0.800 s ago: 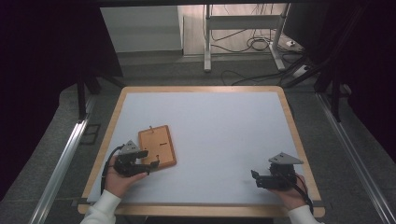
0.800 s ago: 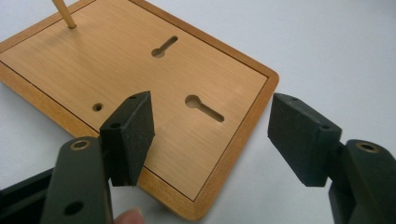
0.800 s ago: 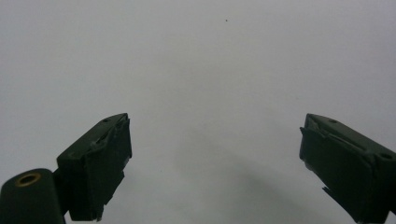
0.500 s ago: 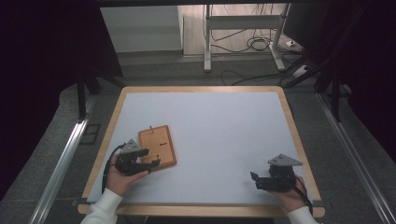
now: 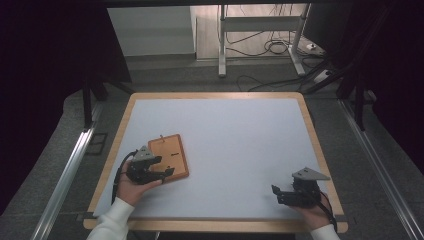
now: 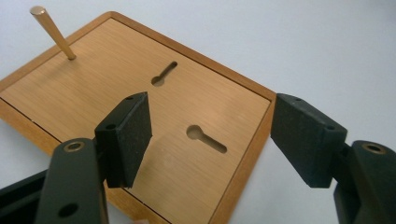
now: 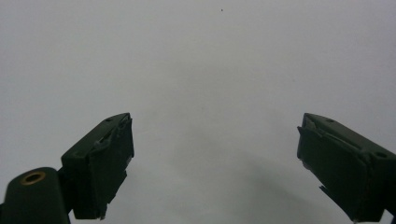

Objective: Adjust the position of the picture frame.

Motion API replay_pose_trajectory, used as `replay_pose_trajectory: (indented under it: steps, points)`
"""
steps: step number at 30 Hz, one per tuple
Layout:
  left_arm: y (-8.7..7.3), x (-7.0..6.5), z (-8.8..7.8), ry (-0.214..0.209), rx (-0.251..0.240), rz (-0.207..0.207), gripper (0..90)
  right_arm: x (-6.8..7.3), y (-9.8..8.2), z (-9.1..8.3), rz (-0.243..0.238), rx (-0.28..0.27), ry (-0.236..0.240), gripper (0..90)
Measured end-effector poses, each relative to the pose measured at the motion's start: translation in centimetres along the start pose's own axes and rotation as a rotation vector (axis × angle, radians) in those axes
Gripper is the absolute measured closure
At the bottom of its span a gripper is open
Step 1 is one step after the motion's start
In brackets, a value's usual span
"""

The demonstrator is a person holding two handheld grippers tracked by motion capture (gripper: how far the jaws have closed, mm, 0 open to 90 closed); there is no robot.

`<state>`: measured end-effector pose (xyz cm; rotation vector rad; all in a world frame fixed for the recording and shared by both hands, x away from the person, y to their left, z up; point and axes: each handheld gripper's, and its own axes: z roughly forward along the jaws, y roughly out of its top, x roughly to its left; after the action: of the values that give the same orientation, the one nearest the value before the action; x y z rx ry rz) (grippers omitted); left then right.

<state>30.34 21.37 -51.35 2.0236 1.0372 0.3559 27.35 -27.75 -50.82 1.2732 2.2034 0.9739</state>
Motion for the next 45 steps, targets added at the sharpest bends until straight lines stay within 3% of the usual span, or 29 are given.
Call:
replay_pose_trajectory:
  steps: [9, 14, 21, 25, 39, 45]
  points:
    - [0.0, -0.3, -0.2, 0.002, 0.015, -0.008, 29.0, -0.1, -0.1, -0.1, -0.016, -0.004, 0.010, 13.0]
    - [0.0, 0.0, -0.5, 0.009, -0.004, -0.001, 27.9, 0.1, 0.0, -0.2, -0.035, -0.012, 0.001, 13.5]
    - [0.4, 0.9, -0.4, 0.015, 0.012, -0.024, 27.1, 0.2, -0.1, -0.2, -0.036, -0.012, -0.009, 13.6]
    - [0.5, 1.6, -0.7, 0.051, -0.004, -0.032, 27.6, 0.3, -0.2, -0.5, -0.036, -0.017, -0.020, 13.6]
    - [0.5, 3.8, -0.7, 0.059, -0.009, -0.066, 29.9, -0.1, -0.4, -0.7, -0.017, -0.020, -0.039, 13.6]
    - [1.0, 4.6, -0.4, 0.080, -0.001, -0.055, 31.6, 0.0, -0.3, -0.6, -0.027, -0.018, -0.037, 13.6]
